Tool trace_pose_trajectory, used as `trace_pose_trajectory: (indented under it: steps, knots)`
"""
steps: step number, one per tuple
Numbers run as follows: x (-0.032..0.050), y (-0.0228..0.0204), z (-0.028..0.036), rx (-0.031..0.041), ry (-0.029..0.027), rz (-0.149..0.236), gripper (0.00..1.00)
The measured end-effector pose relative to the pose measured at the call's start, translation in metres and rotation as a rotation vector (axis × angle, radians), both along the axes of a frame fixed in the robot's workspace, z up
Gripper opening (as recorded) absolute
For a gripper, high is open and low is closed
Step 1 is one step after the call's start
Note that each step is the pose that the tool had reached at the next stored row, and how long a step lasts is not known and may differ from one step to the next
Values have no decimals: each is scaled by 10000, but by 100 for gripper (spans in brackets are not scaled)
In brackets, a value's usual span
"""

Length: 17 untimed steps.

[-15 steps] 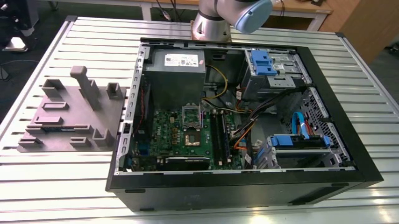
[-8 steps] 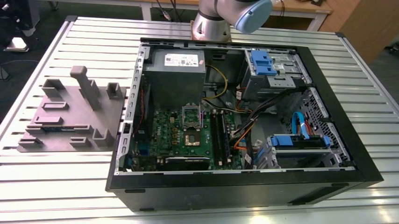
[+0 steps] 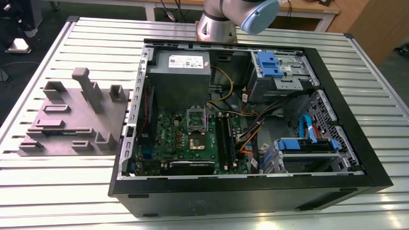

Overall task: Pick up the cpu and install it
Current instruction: 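Pick up the cpu and move it towards the insertion slot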

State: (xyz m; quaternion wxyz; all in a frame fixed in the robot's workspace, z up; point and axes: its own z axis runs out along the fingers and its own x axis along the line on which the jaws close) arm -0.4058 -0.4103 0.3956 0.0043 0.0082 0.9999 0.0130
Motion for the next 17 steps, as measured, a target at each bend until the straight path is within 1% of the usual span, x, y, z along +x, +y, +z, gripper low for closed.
trace_pose_trajectory:
  steps: [17]
  knots:
    - [50, 0, 0, 0, -1, 0, 47]
